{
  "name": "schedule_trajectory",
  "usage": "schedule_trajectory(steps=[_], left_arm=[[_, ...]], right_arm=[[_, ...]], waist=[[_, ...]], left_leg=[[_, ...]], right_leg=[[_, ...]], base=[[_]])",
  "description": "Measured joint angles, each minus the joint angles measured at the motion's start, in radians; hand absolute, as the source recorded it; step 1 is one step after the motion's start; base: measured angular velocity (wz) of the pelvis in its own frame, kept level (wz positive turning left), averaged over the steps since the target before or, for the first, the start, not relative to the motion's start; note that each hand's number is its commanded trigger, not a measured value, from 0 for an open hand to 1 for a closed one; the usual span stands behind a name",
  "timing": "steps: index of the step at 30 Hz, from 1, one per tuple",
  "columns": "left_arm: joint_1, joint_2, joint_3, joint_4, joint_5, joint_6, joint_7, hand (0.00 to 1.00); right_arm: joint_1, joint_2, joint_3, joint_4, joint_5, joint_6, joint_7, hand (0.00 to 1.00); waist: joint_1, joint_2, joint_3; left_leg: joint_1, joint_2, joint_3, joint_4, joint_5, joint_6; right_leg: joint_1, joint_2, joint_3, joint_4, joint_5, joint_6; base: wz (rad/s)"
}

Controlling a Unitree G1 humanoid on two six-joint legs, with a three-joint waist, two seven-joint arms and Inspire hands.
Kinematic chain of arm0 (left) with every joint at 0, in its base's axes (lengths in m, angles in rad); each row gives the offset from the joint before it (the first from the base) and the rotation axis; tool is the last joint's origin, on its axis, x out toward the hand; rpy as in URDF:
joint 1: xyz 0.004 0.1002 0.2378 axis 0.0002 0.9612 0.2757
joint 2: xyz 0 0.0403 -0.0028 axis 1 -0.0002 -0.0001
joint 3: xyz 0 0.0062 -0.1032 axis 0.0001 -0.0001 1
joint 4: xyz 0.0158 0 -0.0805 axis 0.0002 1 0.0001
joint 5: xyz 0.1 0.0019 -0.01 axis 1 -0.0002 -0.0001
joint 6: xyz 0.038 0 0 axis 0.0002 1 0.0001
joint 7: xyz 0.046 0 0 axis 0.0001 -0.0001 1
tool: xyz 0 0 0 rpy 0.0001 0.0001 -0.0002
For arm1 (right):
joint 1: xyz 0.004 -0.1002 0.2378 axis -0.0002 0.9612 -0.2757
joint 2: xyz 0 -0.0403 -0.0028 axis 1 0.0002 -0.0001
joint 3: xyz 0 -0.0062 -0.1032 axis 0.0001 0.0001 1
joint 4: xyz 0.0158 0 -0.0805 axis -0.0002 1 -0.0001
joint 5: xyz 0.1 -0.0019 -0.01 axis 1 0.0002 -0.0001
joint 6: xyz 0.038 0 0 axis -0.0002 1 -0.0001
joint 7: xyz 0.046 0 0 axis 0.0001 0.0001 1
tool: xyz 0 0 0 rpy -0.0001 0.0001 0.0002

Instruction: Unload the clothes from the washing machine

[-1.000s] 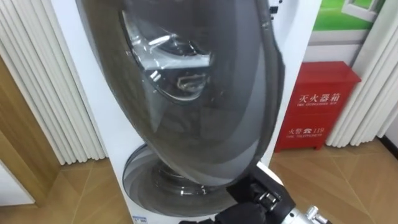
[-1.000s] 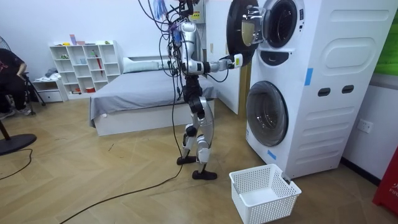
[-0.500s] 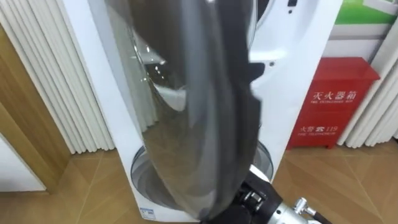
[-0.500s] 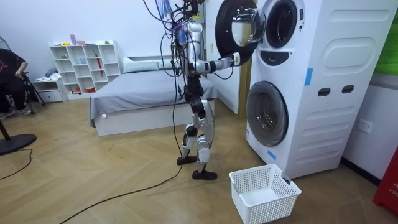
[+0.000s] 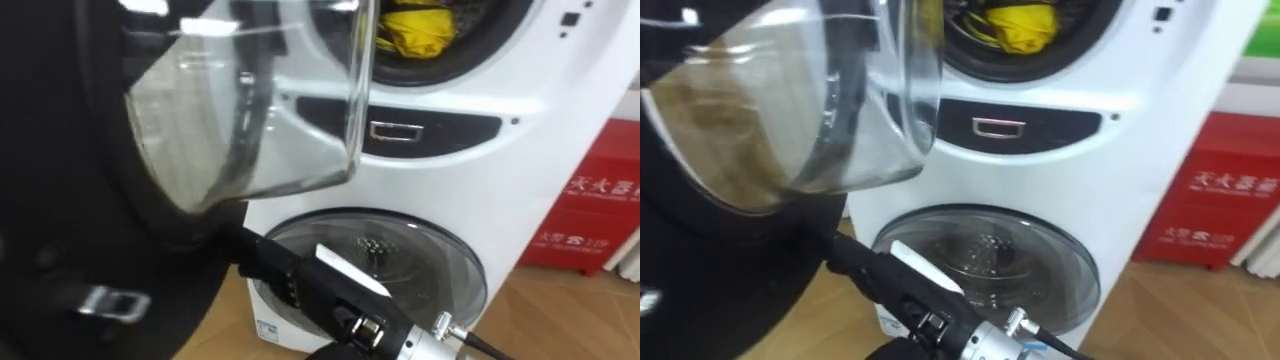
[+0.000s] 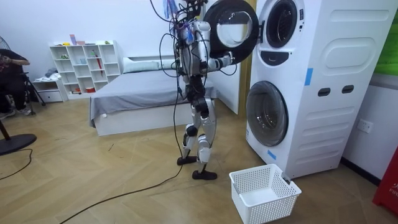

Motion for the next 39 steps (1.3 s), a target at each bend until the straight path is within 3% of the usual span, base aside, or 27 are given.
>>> schedule_trajectory(steps=[4, 11, 15, 19, 27, 30, 33, 37, 39], left_arm=[[-0.013, -0.002, -0.003, 0.0, 0.0, 0.013, 0.0, 0.0], [-0.026, 0.01, -0.001, 0.001, 0.0, 0.014, 0.001, 0.0], [-0.027, 0.014, 0.0, 0.001, -0.001, 0.016, 0.001, 0.0], [-0.024, 0.01, -0.001, 0.001, -0.001, 0.019, 0.001, 0.0], [-0.023, 0.005, -0.003, -0.003, 0.008, 0.019, 0.017, 0.0], [-0.023, -0.003, -0.003, -0.007, 0.013, 0.025, 0.021, 0.0], [-0.007, -0.018, -0.001, -0.022, 0.055, 0.036, 0.022, 0.0], [0.021, -0.021, 0.001, -0.032, 0.055, 0.041, 0.023, 0.0], [0.033, -0.021, 0.001, -0.04, 0.055, 0.041, 0.022, 0.0]], right_arm=[[-0.048, 0.007, 0.041, 0.002, -0.022, 0.018, 0.001, 0.0], [-0.097, 0.016, 0.083, 0.004, -0.047, 0.026, -0.018, 0.0], [-0.125, 0.018, 0.099, 0.006, -0.065, 0.027, -0.031, 0.0], [-0.133, 0.018, 0.098, 0.008, -0.078, 0.027, -0.031, 0.0], [-0.133, 0.018, 0.098, 0.008, -0.079, 0.026, -0.058, 0.0], [-0.135, 0.018, 0.098, 0.008, -0.122, 0.026, -0.098, 0.0], [-0.152, 0.018, 0.098, 0.008, -0.188, 0.028, -0.132, 0.0], [-0.207, 0.013, 0.096, 0.034, -0.214, 0.028, -0.183, 0.0], [-0.233, 0.013, 0.095, 0.057, -0.217, 0.028, -0.207, 0.0]], waist=[[0.013, -0.003, 0.0018], [0.05, -0.027, 0.005], [0.048, -0.035, 0.0109], [0.045, -0.027, 0.0168], [0.042, -0.026, 0.0149], [0.042, -0.023, 0.0114], [0.05, -0.016, 0.0008], [0.054, -0.01, 0.0019], [0.053, -0.016, -0.0017]], left_leg=[[0.002, 0.0, -0.004, -0.009, 0.0, 0.001], [0.002, 0.0, -0.011, -0.016, 0.0, 0.001], [0.001, 0.0, -0.02, -0.018, 0.0, 0.001], [0.014, 0.0, -0.023, -0.018, 0.0, 0.001], [-0.002, 0.0, -0.036, -0.006, 0.0, 0.001], [-0.018, -0.002, -0.047, 0.005, 0.0, 0.001], [-0.016, -0.008, -0.06, 0.0, 0.004, 0.005], [0.003, -0.012, -0.067, -0.005, 0.006, 0.007], [0.003, -0.014, -0.067, -0.003, 0.006, 0.009]], right_leg=[[0.0, 0.001, -0.001, -0.002, -0.001, 0.002], [0.002, 0.001, -0.005, -0.002, -0.008, 0.005], [0.006, -0.001, -0.015, -0.006, -0.008, 0.006], [0.025, -0.001, -0.02, -0.015, -0.009, 0.007], [0.03, -0.003, -0.039, -0.023, -0.01, 0.008], [0.03, -0.009, -0.061, -0.024, -0.012, 0.01], [0.036, -0.015, -0.073, -0.024, -0.013, 0.013], [0.063, -0.021, -0.083, -0.027, -0.017, 0.019], [0.066, -0.024, -0.091, -0.026, -0.019, 0.021]], base=[[0.01], [0.04], [0.08], [0.04], [0.09], [0.23], [0.13], [0.11], [0.15]])
